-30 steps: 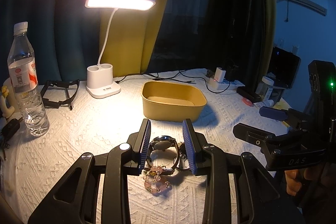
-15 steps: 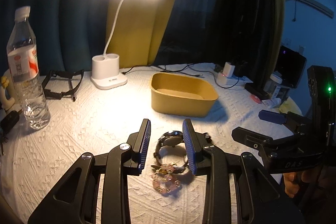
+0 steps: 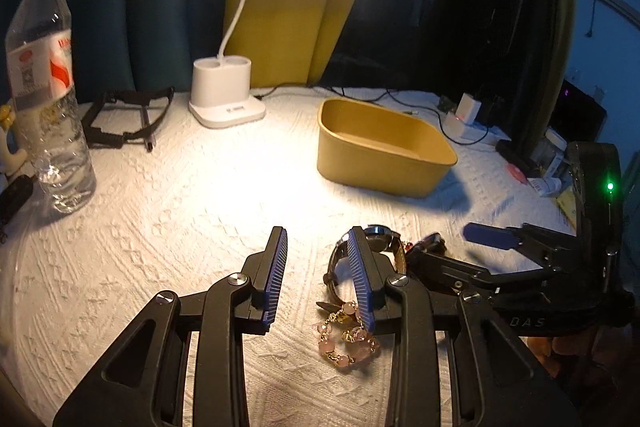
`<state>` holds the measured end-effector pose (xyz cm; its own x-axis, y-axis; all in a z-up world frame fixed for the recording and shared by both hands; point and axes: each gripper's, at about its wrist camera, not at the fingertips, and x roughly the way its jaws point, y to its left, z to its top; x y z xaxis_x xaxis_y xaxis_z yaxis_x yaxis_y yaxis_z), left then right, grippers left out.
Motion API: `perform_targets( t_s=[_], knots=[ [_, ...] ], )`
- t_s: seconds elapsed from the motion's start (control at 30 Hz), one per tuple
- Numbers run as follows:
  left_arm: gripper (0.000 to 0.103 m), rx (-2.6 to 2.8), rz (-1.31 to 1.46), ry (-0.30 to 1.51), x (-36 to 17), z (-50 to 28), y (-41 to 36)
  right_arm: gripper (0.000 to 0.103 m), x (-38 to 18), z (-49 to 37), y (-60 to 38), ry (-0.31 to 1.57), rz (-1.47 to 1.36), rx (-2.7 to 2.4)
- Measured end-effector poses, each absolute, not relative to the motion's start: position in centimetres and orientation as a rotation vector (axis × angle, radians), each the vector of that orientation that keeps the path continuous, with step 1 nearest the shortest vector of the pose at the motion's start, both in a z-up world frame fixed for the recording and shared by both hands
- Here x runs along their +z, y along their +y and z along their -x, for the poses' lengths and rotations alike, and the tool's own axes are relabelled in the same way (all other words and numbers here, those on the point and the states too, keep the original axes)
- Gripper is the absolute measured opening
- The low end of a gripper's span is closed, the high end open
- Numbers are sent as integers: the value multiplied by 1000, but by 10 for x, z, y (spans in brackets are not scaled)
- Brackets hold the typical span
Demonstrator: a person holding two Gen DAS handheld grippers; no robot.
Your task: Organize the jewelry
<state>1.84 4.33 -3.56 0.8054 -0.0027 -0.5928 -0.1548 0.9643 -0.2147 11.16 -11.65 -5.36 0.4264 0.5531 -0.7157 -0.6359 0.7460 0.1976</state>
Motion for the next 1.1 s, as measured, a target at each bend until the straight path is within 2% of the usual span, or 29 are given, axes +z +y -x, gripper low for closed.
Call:
perform_targets(
  t_s=[0.1, 0.17, 0.23, 0.27, 0.53, 0.97, 1.1],
  knots=[
    [34, 73, 264, 651, -39, -23, 41, 62, -56, -112, -110, 864, 115, 798],
    [36, 65, 263, 661, -40, -27, 38, 41, -57, -113, -110, 869, 102, 847],
    [56, 53, 265, 666, -41, -29, 34, 40, -56, -111, -111, 857, 108, 853],
    [57, 45, 267, 665, -40, -30, 32, 40, -55, -110, -112, 850, 102, 860],
    [58, 18, 224, 722, -46, -47, 8, 39, -40, -113, -144, 780, 38, 852],
    [58, 39, 145, 849, -66, -75, -11, 39, -38, -128, -181, 758, -19, 811],
    [57, 47, 147, 841, -67, -74, -10, 39, -38, -128, -184, 756, -18, 810]
  ],
)
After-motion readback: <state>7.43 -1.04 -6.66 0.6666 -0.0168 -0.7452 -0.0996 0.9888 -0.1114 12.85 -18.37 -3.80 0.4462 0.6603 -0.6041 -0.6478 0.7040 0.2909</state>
